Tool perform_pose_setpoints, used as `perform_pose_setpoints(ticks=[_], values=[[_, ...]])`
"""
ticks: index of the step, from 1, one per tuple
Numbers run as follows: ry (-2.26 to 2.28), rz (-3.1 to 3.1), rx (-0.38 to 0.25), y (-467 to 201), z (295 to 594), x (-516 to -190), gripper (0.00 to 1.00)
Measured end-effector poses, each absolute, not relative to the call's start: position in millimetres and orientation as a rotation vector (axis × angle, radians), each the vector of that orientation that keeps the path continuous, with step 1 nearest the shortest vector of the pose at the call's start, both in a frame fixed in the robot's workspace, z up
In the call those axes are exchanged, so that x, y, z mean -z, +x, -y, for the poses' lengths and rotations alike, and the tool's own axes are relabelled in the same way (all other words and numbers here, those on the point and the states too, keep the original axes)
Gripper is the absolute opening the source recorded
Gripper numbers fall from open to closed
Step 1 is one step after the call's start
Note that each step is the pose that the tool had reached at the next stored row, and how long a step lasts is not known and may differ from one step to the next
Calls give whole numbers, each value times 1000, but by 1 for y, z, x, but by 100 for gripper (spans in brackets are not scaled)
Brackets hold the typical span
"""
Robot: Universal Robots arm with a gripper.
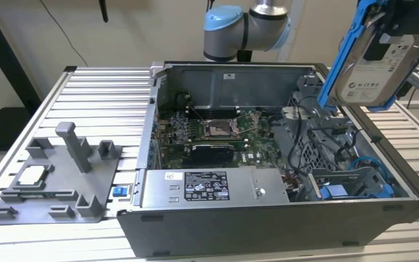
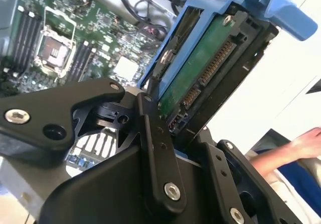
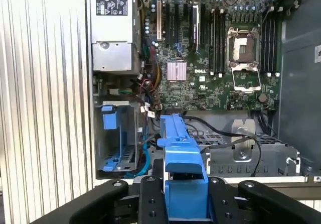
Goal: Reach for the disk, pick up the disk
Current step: 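Pick up the disk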
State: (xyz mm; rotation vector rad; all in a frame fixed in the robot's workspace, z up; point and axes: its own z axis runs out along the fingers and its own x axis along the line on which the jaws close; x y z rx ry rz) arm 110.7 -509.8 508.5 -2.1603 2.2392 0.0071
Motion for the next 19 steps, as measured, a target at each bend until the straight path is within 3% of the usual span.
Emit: perform_pose_setpoints(ticks=[19], values=[[-2159,-2241,-6,106,584,-481,0]])
